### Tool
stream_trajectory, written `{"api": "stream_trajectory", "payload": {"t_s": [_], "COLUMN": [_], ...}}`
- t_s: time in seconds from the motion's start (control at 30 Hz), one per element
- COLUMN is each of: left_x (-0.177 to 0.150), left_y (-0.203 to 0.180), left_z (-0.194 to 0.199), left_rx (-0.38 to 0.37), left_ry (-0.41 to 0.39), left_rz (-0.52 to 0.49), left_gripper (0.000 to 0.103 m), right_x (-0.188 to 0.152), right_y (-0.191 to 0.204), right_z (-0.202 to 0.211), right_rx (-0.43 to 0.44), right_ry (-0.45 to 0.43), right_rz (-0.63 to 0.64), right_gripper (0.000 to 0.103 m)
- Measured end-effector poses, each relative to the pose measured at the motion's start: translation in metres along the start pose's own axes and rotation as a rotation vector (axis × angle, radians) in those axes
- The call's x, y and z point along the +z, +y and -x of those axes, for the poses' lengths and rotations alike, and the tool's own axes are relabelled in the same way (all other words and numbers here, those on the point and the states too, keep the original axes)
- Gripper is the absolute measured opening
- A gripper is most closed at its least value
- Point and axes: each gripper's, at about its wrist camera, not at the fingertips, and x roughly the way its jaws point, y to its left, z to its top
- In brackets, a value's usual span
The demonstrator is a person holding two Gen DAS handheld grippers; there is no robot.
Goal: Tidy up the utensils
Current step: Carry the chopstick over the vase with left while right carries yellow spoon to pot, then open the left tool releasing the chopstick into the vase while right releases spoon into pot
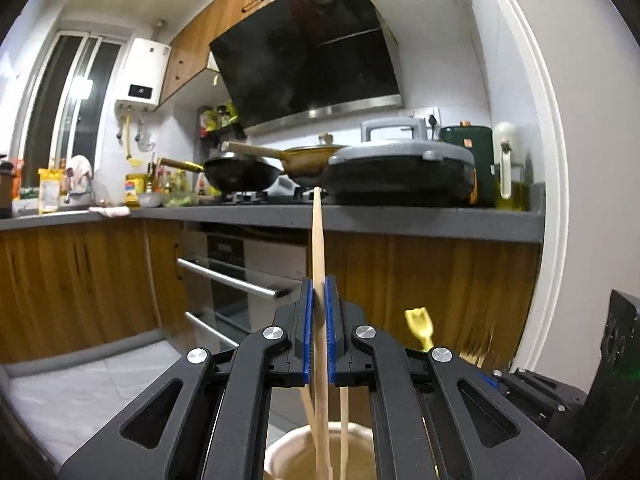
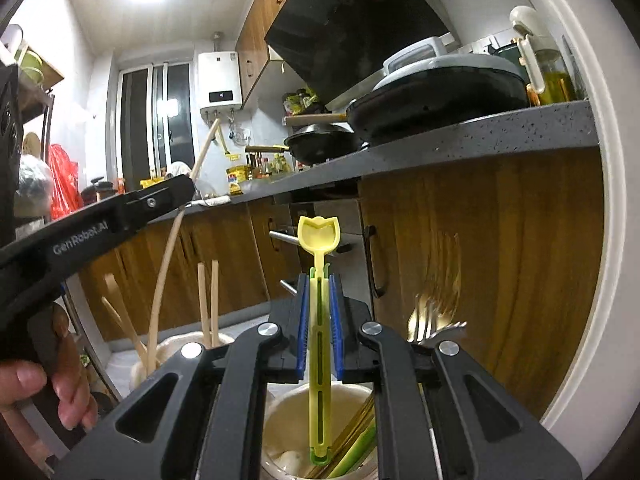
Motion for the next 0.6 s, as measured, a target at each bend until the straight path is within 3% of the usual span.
{"api": "stream_trajectory", "payload": {"t_s": [0.27, 0.43, 0.6], "left_x": [-0.019, -0.035, -0.051], "left_y": [0.004, 0.010, 0.011], "left_z": [0.026, 0.055, 0.056], "left_rx": [-0.048, -0.074, -0.090], "left_ry": [0.034, 0.100, 0.179], "left_rz": [-0.009, -0.021, -0.012], "left_gripper": [0.007, 0.007, 0.007], "right_x": [-0.005, -0.010, -0.023], "right_y": [-0.002, -0.004, -0.004], "right_z": [0.004, 0.016, 0.016], "right_rx": [0.035, 0.048, 0.048], "right_ry": [0.114, 0.183, 0.248], "right_rz": [0.011, 0.008, 0.008], "right_gripper": [0.010, 0.010, 0.010]}}
